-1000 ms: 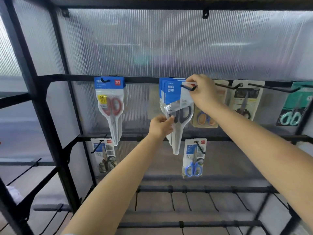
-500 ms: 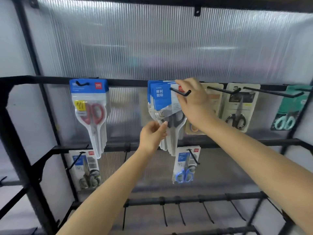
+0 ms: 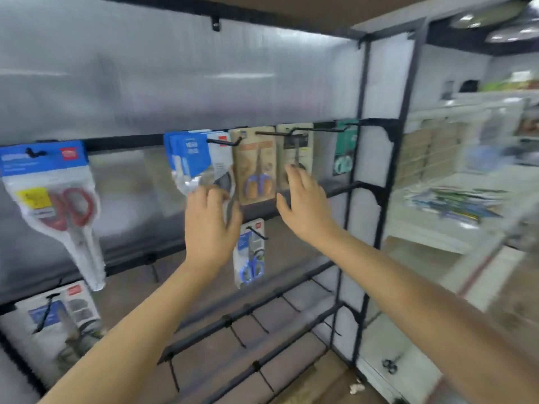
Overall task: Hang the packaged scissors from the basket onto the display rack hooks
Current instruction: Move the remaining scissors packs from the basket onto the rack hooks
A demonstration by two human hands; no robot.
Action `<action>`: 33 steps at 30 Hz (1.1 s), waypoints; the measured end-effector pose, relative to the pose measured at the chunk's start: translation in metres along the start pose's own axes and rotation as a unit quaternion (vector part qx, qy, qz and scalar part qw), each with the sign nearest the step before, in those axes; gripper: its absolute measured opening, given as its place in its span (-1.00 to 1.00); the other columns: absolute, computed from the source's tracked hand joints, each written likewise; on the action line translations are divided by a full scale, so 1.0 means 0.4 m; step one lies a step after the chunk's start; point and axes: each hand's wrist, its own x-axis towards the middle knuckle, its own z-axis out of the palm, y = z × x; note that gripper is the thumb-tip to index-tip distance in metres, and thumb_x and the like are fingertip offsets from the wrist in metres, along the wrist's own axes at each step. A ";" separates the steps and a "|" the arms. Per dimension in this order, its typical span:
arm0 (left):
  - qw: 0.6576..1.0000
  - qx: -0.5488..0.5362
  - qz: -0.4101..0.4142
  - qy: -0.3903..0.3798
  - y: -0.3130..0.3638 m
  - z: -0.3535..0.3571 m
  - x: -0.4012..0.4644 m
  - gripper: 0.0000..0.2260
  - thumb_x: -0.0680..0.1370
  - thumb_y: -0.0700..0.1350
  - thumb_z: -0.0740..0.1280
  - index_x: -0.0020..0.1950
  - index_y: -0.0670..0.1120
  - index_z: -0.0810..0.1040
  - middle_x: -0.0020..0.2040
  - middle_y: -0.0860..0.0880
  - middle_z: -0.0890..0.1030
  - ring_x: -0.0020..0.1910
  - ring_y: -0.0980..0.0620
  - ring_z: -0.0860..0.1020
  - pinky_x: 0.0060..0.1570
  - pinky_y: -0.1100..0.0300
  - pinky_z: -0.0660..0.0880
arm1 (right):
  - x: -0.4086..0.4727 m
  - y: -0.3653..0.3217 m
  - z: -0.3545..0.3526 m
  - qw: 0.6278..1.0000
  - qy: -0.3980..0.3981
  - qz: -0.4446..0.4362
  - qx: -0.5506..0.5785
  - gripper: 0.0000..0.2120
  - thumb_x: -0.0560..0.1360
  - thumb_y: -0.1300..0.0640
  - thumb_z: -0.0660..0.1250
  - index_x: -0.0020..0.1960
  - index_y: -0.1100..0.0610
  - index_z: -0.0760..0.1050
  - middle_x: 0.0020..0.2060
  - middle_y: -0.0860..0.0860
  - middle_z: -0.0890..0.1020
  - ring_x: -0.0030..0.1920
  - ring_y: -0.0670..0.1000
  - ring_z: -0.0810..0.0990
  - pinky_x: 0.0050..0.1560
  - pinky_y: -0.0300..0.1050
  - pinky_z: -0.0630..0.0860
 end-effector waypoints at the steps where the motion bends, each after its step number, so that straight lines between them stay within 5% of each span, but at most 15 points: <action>1: 0.998 -0.037 0.040 -0.035 0.035 0.006 -0.011 -0.78 0.48 -0.09 0.19 -0.08 -0.26 0.46 -0.09 -0.24 0.50 -0.09 -0.09 0.37 -0.13 0.10 0.33 | -0.041 0.019 -0.015 1.000 -0.010 0.022 -0.015 -0.51 0.56 0.11 0.21 0.43 0.27 0.24 0.33 0.19 0.38 0.29 0.21 0.39 0.20 0.09 0.38; 6: 0.953 -0.142 0.152 -0.220 0.255 0.082 -0.104 -0.65 0.49 -0.04 0.16 0.04 -0.30 0.52 -0.05 -0.26 0.58 -0.11 -0.24 0.58 -0.16 0.06 0.50 | -0.282 0.142 -0.142 0.989 -0.020 0.129 -0.071 -0.62 0.47 0.15 0.25 0.22 0.34 0.45 0.09 0.27 0.54 0.04 0.30 0.56 0.00 0.15 0.52; 9: 0.910 -0.164 0.208 -0.321 0.394 0.142 -0.182 -0.60 0.44 -0.02 0.13 0.01 -0.30 0.55 -0.11 -0.25 0.62 -0.16 -0.23 0.62 -0.27 0.09 0.55 | -0.439 0.201 -0.245 0.970 -0.036 0.210 -0.115 -0.61 0.49 0.13 0.20 0.22 0.33 0.45 0.08 0.27 0.55 0.06 0.27 0.55 0.03 0.08 0.50; 13: 0.855 -0.199 0.232 -0.418 0.571 0.187 -0.305 -0.52 0.55 0.02 0.09 0.32 -0.28 0.41 0.24 -0.25 0.49 0.25 -0.22 0.44 0.24 0.05 0.33 | -0.635 0.250 -0.368 0.932 -0.076 0.301 -0.186 -0.49 0.55 -0.03 0.00 0.37 0.25 0.33 0.21 0.17 0.50 0.19 0.19 0.49 0.09 0.01 0.41; 16: 0.833 -0.204 0.281 -0.430 0.686 0.186 -0.392 -0.53 0.56 -0.01 0.24 0.39 -0.24 0.36 0.37 -0.18 0.42 0.36 -0.08 0.37 0.35 0.16 0.23 | -0.777 0.276 -0.434 0.908 -0.099 0.358 -0.192 -0.60 0.60 0.05 0.10 0.39 0.18 0.30 0.24 0.11 0.47 0.18 0.15 0.48 0.08 -0.05 0.39; 19: 0.815 -0.222 0.327 -0.424 0.794 0.191 -0.472 -0.58 0.31 -0.04 0.52 0.06 -0.24 0.59 0.04 -0.16 0.63 0.03 -0.06 0.60 0.06 0.20 0.49 | -0.899 0.292 -0.478 0.895 -0.103 0.390 -0.192 -0.62 0.59 0.09 0.13 0.36 0.21 0.33 0.22 0.13 0.48 0.13 0.15 0.50 0.07 -0.05 0.42; 23: 0.756 -0.221 0.328 -0.522 0.895 0.197 -0.609 -0.58 0.55 -0.03 0.22 0.36 -0.18 0.37 0.31 -0.13 0.46 0.28 -0.09 0.40 0.29 0.12 0.26 | -1.033 0.300 -0.518 0.864 -0.125 0.440 -0.209 -0.58 0.58 0.08 0.13 0.40 0.20 0.29 0.28 0.10 0.46 0.16 0.13 0.50 0.06 -0.09 0.40; 33: 0.717 -0.182 0.317 -0.594 0.963 0.231 -0.815 -0.52 0.62 -0.01 0.10 0.49 -0.18 0.18 0.49 -0.12 0.24 0.46 -0.06 0.21 0.46 0.08 0.12 | -1.261 0.377 -0.496 0.834 -0.153 0.498 -0.183 -0.58 0.61 0.06 0.11 0.43 0.17 0.25 0.33 0.07 0.43 0.26 0.04 0.46 0.23 -0.17 0.38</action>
